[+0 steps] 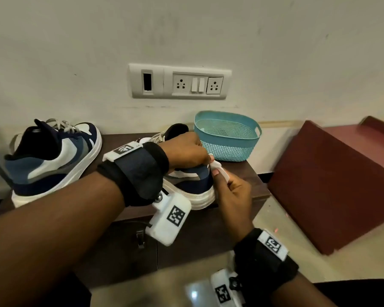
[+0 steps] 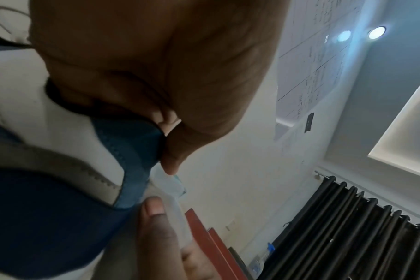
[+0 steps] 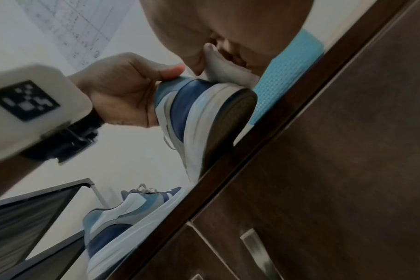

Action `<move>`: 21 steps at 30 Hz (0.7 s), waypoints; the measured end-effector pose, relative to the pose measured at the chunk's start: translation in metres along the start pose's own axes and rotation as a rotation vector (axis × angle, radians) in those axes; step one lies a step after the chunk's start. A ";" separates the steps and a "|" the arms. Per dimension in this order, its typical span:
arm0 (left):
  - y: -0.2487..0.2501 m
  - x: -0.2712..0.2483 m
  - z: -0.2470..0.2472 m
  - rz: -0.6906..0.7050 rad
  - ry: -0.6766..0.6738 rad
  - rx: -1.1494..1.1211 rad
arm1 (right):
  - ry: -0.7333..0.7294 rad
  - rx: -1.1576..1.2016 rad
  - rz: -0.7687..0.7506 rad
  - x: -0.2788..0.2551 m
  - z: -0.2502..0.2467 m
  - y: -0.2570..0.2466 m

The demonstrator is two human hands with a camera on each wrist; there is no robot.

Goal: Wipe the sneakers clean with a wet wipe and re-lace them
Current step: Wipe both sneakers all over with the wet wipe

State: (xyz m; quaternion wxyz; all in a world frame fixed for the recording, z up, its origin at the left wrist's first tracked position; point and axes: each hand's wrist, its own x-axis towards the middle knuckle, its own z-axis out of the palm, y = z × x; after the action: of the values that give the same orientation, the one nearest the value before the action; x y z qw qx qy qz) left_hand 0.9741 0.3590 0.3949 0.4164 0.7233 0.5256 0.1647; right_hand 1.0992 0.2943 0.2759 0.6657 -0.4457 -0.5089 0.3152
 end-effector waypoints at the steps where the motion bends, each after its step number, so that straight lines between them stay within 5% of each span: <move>1: 0.001 0.002 0.004 -0.009 -0.012 0.030 | 0.048 -0.004 0.010 -0.004 0.000 0.008; 10: 0.000 0.013 0.013 -0.033 -0.023 0.059 | 0.165 -0.345 -0.223 -0.061 0.016 0.039; 17: -0.007 0.007 0.012 -0.057 -0.038 -0.174 | 0.346 -0.104 0.055 -0.005 0.042 0.011; 21: -0.011 0.010 0.011 -0.052 -0.084 -0.232 | 0.268 -0.276 -0.270 -0.045 0.055 0.019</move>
State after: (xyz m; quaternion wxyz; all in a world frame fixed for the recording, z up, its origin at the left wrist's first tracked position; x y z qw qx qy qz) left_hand 0.9780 0.3641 0.3777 0.5230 0.6628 0.5037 0.1828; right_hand 1.0339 0.2775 0.2450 0.6960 -0.4983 -0.5093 0.0889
